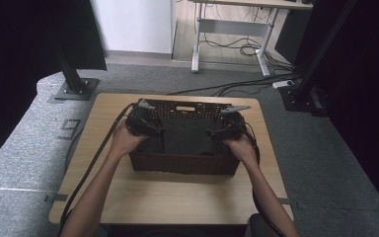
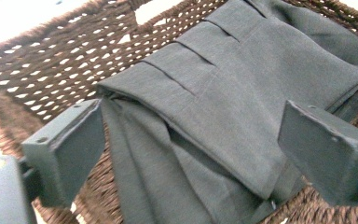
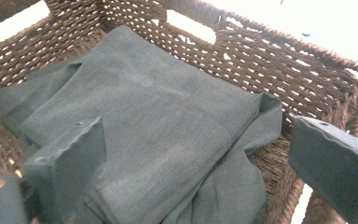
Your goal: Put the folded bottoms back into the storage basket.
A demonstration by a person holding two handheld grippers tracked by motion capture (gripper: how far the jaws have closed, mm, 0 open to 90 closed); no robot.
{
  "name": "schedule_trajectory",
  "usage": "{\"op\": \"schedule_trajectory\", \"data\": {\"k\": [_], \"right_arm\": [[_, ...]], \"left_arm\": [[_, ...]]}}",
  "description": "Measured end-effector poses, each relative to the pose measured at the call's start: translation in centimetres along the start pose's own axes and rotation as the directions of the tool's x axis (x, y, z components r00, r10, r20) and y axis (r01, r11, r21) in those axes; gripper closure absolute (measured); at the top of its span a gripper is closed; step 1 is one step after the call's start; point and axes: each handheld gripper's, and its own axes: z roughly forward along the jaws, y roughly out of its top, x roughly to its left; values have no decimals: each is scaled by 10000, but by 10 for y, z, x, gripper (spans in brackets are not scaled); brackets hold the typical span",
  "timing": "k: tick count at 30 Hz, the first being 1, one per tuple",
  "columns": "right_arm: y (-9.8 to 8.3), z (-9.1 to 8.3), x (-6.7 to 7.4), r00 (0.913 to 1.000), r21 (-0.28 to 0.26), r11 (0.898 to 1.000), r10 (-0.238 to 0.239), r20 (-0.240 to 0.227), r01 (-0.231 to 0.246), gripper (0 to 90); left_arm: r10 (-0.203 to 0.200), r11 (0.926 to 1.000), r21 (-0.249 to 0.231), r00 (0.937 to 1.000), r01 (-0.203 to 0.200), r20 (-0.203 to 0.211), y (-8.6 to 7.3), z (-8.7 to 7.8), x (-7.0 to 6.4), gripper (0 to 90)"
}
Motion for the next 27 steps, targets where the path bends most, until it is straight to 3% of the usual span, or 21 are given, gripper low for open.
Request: {"op": "schedule_trajectory", "data": {"k": [11,27], "right_arm": [[-14,-22,0,9998,-43,10000,-65,-174,64,0],[-34,-54,2,9994,-355,9989,-302,-187,295,0]], "left_arm": [[-9,9987,-514,10000,13,83,-18,-28,-1,6],[242,9948,-992,9997,-250,-91,-41,-49,-9,0]]}}
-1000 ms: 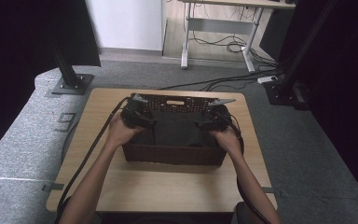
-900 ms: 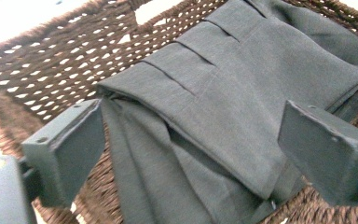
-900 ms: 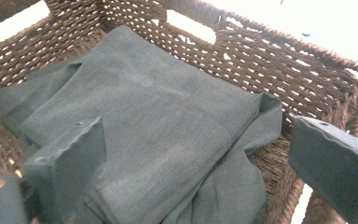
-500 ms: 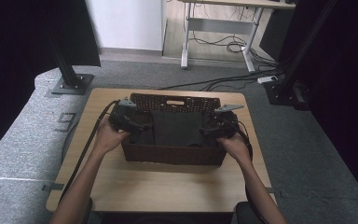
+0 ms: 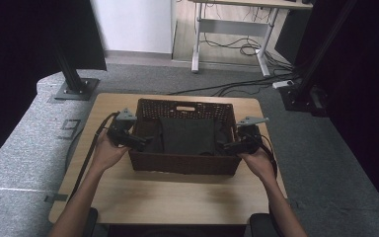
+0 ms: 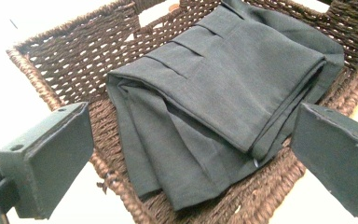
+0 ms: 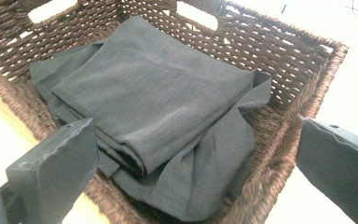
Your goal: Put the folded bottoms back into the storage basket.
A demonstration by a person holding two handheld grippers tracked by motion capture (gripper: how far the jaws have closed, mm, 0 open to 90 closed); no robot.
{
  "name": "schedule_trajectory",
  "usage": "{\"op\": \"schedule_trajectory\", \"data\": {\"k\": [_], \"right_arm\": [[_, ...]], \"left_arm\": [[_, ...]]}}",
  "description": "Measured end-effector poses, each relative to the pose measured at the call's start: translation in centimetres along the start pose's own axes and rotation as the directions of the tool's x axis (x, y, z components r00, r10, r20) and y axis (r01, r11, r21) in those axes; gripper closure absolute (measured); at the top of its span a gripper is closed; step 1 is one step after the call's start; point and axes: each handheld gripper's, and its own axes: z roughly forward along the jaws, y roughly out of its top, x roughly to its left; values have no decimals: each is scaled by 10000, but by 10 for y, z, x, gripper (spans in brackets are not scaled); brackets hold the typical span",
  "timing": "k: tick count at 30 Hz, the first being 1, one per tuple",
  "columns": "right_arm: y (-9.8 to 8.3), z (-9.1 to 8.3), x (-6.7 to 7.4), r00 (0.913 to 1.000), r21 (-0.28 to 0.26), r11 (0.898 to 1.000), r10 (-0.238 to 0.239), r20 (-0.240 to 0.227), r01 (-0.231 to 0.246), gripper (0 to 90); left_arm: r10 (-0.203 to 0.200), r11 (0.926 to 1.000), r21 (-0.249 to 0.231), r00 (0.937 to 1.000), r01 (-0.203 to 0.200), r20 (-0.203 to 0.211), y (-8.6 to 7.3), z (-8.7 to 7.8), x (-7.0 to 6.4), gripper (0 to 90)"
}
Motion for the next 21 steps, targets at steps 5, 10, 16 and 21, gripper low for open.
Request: {"op": "schedule_trajectory", "data": {"k": [5,10,16,21], "right_arm": [[-6,-7,3,9999,-47,9999,-121,-16,121,0],[-18,-14,4,9998,-59,9997,-219,43,219,0],[-40,-16,3,10000,-57,10000,-9,35,9,0],[-58,-15,2,10000,-38,10000,85,-17,-85,0]], "left_arm": [[109,9999,-43,9999,-110,-62,-10,-7,-3,0],[121,9997,-189,9999,-123,-101,-24,-13,-7,0],[93,9999,-136,9999,-95,-131,-44,-14,-10,0],[29,10000,-66,9997,-31,-241,-61,-12,-12,0]]}}
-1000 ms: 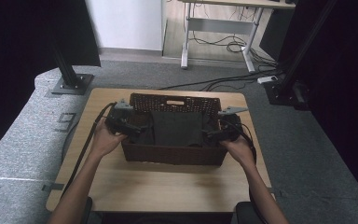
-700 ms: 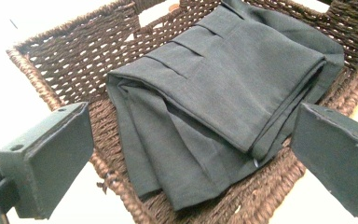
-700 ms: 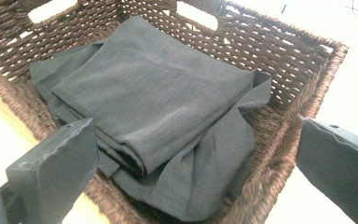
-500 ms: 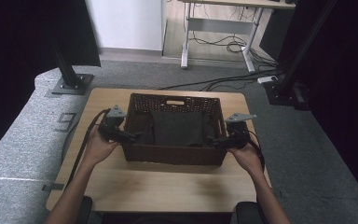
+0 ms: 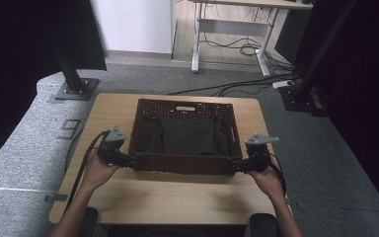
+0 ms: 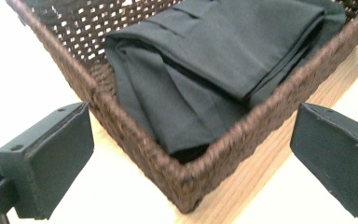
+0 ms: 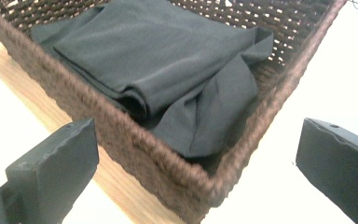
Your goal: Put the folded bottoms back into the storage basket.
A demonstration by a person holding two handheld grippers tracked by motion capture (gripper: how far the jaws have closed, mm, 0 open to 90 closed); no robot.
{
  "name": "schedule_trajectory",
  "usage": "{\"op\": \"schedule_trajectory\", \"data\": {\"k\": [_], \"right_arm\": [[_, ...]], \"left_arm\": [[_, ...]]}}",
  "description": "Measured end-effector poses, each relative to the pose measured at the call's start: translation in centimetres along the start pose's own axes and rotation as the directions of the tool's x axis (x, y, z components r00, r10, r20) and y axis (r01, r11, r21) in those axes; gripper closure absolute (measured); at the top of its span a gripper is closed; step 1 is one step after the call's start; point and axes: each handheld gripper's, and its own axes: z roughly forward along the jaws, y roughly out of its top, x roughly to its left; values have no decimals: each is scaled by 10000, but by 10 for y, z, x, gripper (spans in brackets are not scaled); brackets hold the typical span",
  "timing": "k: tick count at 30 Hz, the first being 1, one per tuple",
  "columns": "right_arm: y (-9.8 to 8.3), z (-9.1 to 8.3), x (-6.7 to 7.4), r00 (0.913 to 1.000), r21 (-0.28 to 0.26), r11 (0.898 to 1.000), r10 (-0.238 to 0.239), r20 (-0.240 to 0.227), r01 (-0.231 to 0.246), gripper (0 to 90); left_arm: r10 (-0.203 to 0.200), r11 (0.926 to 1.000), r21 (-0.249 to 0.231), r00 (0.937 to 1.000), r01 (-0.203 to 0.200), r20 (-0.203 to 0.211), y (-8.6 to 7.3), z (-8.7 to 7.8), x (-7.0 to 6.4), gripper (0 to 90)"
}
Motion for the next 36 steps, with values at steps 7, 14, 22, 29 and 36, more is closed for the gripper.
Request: {"op": "schedule_trajectory", "data": {"k": [7,14,22,29,36], "right_arm": [[-18,2,2,9999,46,10000,-77,141,76,0],[-40,13,0,9997,240,9995,182,165,-186,0],[-61,25,-1,9989,322,9985,436,178,-441,0],[-77,37,-2,9972,530,9959,722,180,-730,0],[-93,50,-1,9965,912,9924,808,216,-825,0]], "left_arm": [[-115,9999,21,9999,115,-129,-20,4,-3,0],[-227,9996,173,9994,232,-261,-38,11,-5,0],[-614,9979,201,9981,616,-100,-60,21,-5,0],[-785,9965,272,9969,787,-72,-79,31,-5,0],[-624,9939,908,9980,629,-88,-94,45,-6,0]]}}
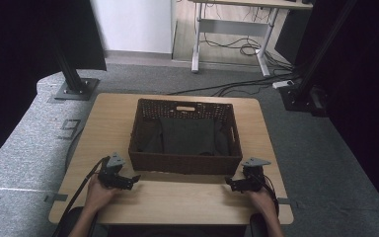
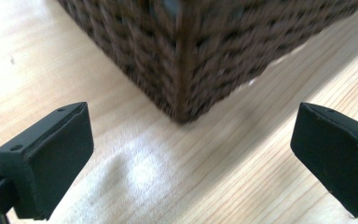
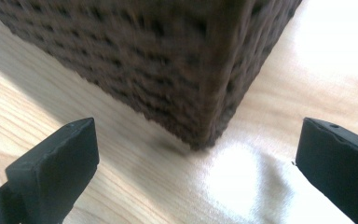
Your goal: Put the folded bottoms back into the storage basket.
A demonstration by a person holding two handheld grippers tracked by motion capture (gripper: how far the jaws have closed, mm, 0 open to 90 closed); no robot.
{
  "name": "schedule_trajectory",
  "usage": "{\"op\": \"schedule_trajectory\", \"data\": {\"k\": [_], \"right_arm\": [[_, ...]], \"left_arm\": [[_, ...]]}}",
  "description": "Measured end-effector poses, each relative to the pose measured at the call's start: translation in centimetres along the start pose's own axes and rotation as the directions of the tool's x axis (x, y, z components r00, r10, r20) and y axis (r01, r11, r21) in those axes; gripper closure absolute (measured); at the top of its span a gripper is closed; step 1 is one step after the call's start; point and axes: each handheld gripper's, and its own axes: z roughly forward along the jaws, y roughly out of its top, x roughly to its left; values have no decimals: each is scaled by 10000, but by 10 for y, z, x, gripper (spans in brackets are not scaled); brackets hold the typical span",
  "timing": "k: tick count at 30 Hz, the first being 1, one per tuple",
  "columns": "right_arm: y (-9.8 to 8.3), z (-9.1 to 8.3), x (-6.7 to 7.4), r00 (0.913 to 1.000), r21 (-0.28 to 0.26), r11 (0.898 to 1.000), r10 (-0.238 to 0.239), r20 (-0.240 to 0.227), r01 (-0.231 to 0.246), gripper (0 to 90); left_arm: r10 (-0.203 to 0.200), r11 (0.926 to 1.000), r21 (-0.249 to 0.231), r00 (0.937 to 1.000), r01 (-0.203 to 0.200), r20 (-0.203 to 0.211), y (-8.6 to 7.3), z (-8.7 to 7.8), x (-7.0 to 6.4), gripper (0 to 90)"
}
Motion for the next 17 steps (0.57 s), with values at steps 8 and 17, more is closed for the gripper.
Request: {"op": "schedule_trajectory", "data": {"k": [8,17], "right_arm": [[-11,8,2,9988,314,9988,-394,307,384,0],[-11,8,2,9987,320,9987,-396,318,386,0]], "left_arm": [[43,9973,730,10000,-44,17,-6,10,-1,0],[41,9973,737,10000,-42,14,-6,10,-2,0]]}}
